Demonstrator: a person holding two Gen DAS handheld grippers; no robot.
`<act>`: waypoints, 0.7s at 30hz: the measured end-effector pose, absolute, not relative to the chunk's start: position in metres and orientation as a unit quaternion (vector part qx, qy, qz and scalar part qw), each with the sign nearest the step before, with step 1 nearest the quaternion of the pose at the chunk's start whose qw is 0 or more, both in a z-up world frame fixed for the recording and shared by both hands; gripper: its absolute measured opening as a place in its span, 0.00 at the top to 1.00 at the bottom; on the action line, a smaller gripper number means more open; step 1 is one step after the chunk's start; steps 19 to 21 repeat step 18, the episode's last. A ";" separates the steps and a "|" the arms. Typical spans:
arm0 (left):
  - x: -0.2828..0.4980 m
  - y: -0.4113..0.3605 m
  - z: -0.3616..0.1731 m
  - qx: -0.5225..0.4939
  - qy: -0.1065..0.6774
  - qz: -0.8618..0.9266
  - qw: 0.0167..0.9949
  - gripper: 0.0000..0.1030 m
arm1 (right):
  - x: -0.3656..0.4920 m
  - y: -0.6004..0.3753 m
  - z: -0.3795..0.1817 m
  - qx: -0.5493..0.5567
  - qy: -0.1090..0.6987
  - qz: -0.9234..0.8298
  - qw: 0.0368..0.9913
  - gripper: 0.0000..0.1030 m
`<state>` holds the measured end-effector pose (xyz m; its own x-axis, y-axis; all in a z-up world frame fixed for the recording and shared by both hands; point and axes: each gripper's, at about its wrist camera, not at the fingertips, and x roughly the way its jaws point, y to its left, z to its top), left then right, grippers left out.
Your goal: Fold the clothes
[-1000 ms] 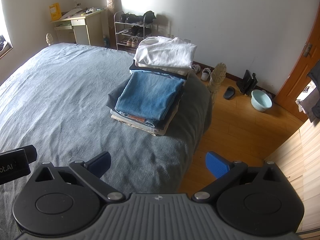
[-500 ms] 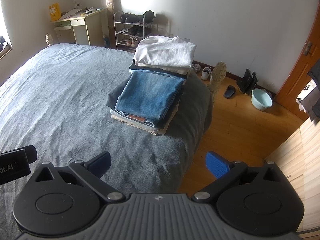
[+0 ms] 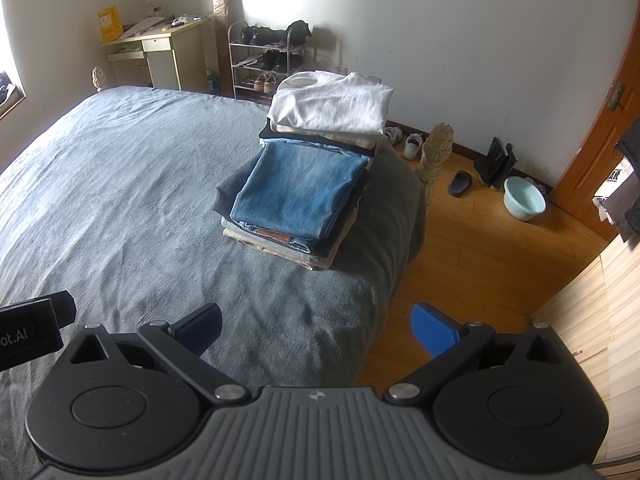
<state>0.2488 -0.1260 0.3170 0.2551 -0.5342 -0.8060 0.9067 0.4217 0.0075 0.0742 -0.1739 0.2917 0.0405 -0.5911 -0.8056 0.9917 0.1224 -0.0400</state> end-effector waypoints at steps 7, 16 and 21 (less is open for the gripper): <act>0.249 -0.126 0.317 0.246 0.379 -0.478 0.753 0.00 | 0.074 -0.173 0.292 0.287 0.350 -0.598 0.662 0.00; 0.250 -0.125 0.317 0.245 0.381 -0.477 0.753 0.00 | 0.074 -0.172 0.292 0.288 0.350 -0.598 0.661 0.00; 0.250 -0.125 0.318 0.245 0.381 -0.477 0.753 0.00 | 0.074 -0.172 0.293 0.287 0.350 -0.598 0.661 0.00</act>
